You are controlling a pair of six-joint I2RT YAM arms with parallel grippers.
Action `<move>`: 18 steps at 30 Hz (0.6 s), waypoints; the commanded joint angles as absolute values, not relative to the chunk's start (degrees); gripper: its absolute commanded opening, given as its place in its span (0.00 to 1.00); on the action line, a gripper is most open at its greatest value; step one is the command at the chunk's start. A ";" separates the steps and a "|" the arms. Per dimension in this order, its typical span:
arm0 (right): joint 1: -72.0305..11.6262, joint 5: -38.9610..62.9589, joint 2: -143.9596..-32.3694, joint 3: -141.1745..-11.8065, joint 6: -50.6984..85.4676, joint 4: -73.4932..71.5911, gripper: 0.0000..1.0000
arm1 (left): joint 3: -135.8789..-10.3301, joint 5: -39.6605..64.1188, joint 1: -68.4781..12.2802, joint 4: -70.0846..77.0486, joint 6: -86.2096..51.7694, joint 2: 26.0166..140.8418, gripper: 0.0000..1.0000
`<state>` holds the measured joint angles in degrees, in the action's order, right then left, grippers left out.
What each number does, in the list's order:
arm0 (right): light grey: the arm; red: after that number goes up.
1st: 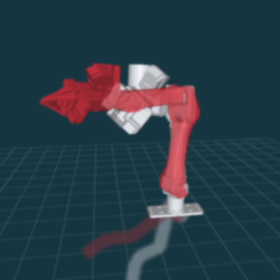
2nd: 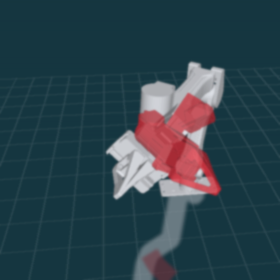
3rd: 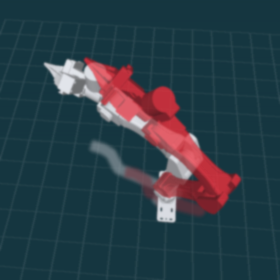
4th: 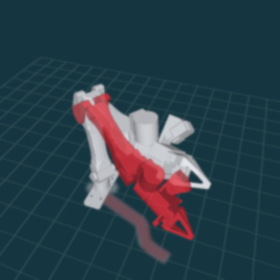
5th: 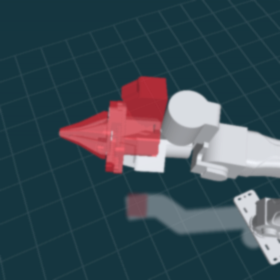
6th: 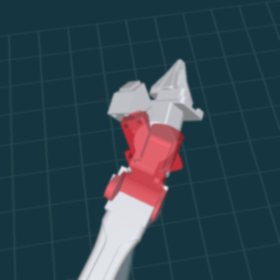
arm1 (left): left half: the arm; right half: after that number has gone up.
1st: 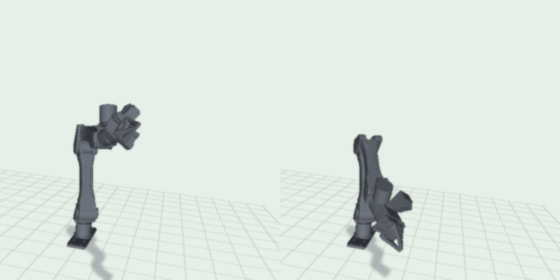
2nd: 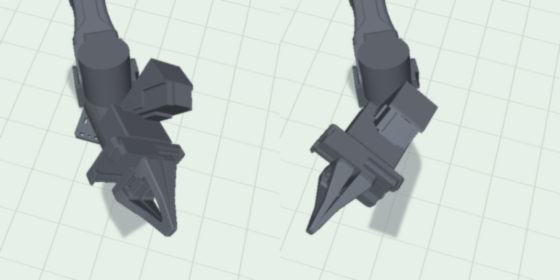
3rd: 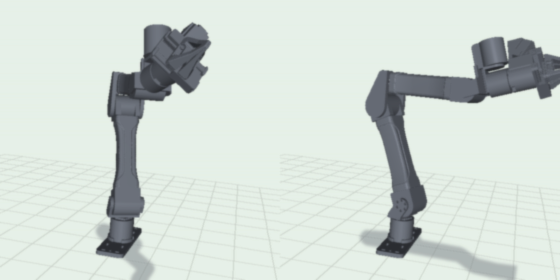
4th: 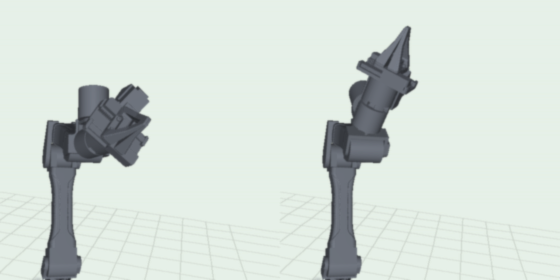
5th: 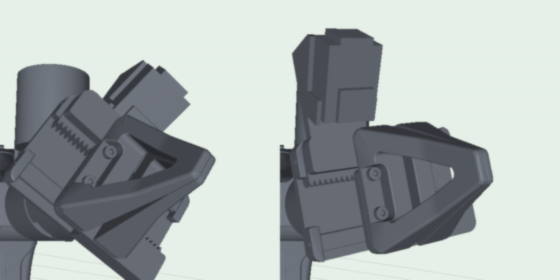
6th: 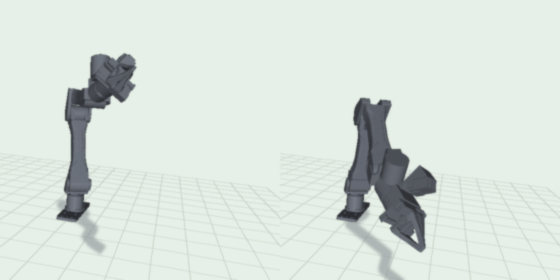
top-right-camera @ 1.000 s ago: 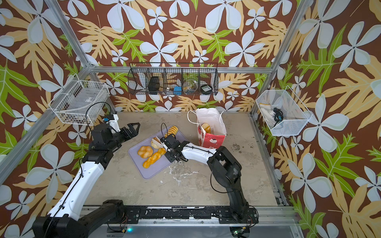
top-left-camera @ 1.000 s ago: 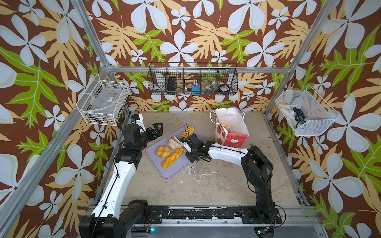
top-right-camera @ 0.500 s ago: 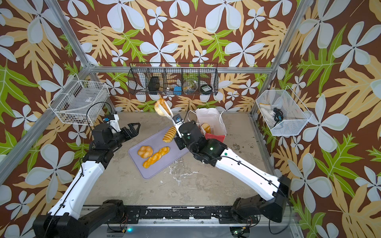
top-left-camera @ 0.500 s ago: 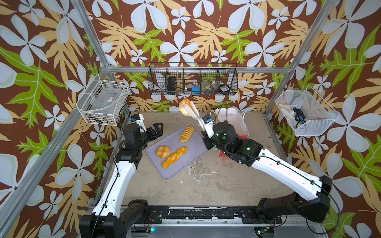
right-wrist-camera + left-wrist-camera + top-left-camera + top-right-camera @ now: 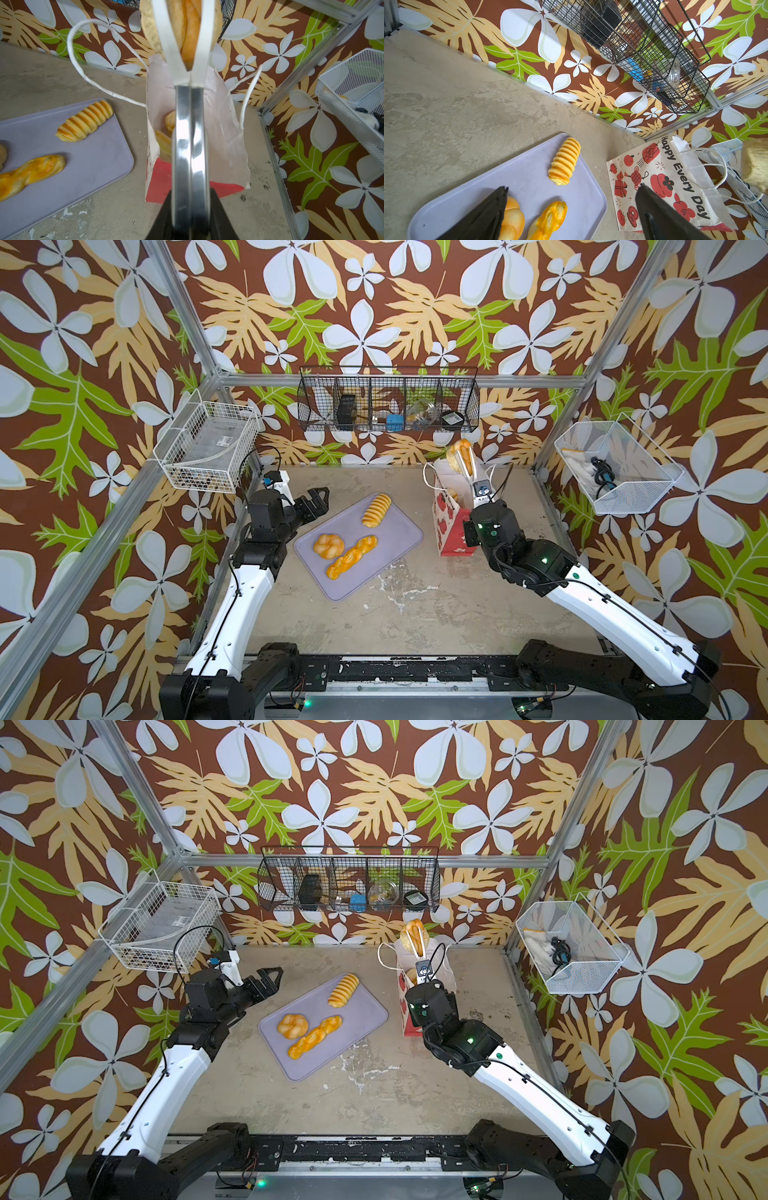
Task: Pack bread into a paper bag
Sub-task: Place the fake bread in the paper bag.
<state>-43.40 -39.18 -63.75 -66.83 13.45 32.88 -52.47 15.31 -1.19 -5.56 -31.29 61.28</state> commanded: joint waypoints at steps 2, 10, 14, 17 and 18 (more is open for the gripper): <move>-43.13 -40.37 -63.81 -66.45 16.07 33.19 0.03 | -52.12 15.91 -1.14 -3.69 -31.54 61.40 1.00; -42.69 -43.07 -63.28 -65.93 16.30 34.05 0.39 | -52.08 16.01 -1.14 -3.53 -31.94 61.03 1.00; -42.42 -42.76 -63.12 -65.83 15.89 33.57 0.50 | -52.21 16.08 -1.14 -3.67 -31.92 61.07 1.00; -42.32 -42.23 -62.67 -65.82 15.31 32.61 0.51 | -52.21 16.08 -1.14 -3.68 -32.01 61.00 1.00; -42.28 -41.98 -62.58 -66.02 15.04 32.39 0.50 | -52.29 16.08 -1.14 -3.65 -32.00 61.05 1.00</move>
<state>-42.39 -40.88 -63.02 -65.69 15.40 35.05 -52.07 15.53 -1.19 -4.89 -31.68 61.17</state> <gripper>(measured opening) 0.509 0.997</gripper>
